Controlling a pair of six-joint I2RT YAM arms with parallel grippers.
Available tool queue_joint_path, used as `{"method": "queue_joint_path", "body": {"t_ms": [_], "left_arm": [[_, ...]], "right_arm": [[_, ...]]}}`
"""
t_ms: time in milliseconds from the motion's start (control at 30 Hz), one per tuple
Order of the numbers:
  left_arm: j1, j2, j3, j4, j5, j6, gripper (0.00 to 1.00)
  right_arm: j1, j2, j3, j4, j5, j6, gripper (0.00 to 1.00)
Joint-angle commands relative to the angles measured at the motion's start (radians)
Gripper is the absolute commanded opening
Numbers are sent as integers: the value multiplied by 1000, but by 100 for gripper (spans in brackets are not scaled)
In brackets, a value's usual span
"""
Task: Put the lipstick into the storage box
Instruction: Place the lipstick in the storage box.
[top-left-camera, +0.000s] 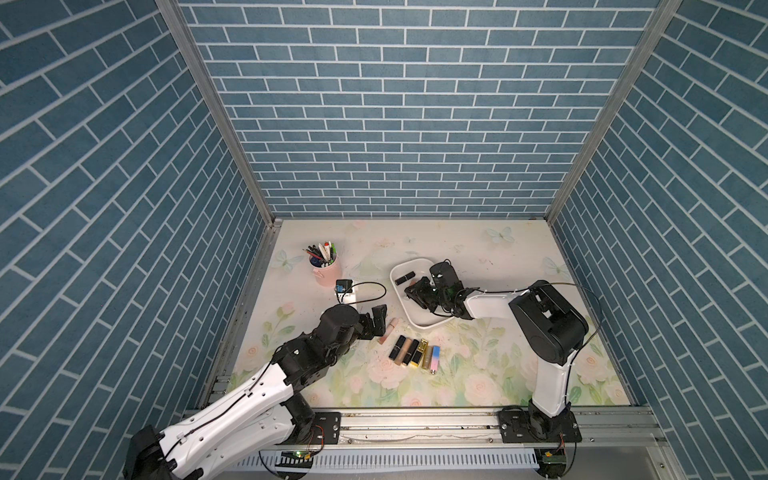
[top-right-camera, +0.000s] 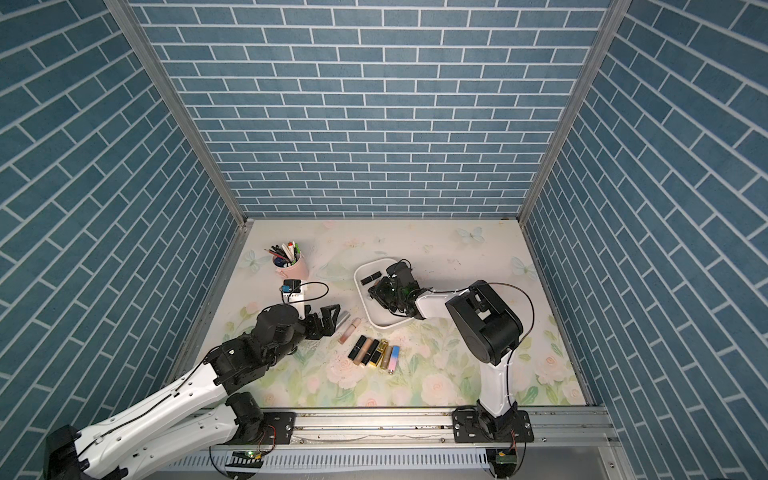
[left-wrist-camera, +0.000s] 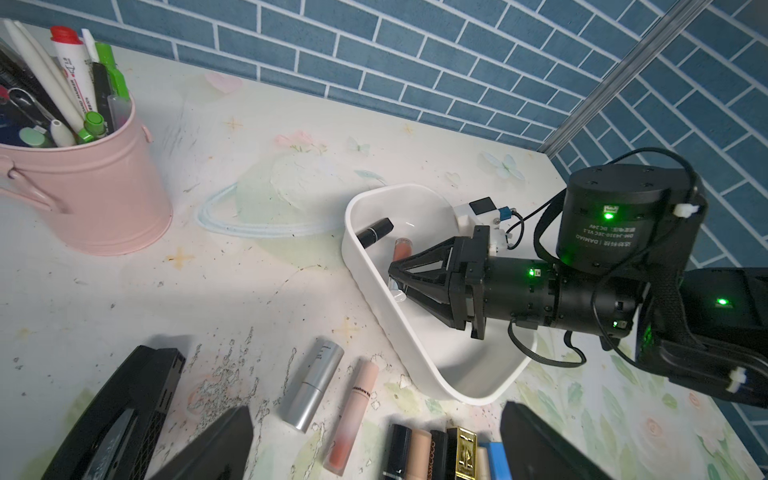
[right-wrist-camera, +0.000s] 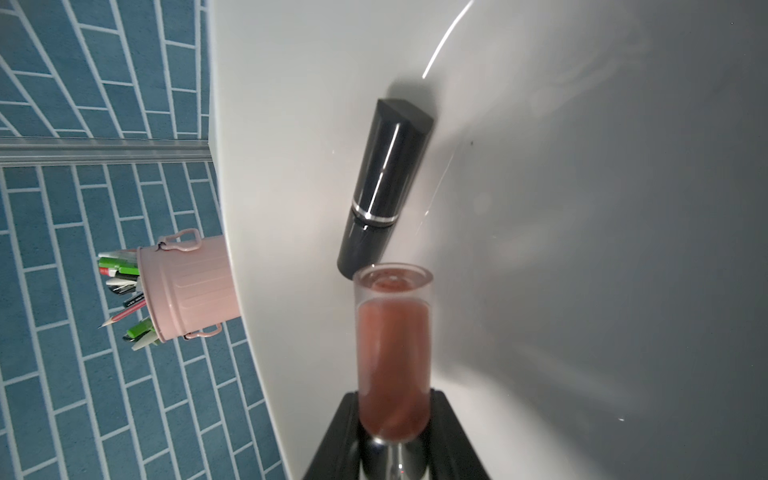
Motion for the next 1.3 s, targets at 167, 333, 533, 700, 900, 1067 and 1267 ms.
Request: {"method": "queue_joint_path", "body": {"t_ms": [167, 333, 533, 700, 900, 1067, 1267], "left_arm": [[-5, -6, -12, -20, -22, 10, 100], [-6, -10, -11, -25, -20, 4, 100], [-6, -35, -21, -33, -25, -5, 100], [-6, -40, -28, -37, -23, -13, 100], [-6, -41, -34, -46, -30, -22, 100], [-6, -41, -35, -53, -34, -27, 100], [-6, -41, -41, -54, -32, -34, 100]], "right_arm": [[-9, 53, 54, 14, -4, 28, 26], [-10, 77, 73, 18, -12, 29, 28], [-12, 85, 79, 19, -11, 31, 32], [-15, 89, 82, 22, -10, 31, 36], [-18, 91, 88, 28, -23, 26, 45], [-21, 87, 94, 38, -30, 21, 51], [-28, 80, 110, 46, -51, -2, 57]]}}
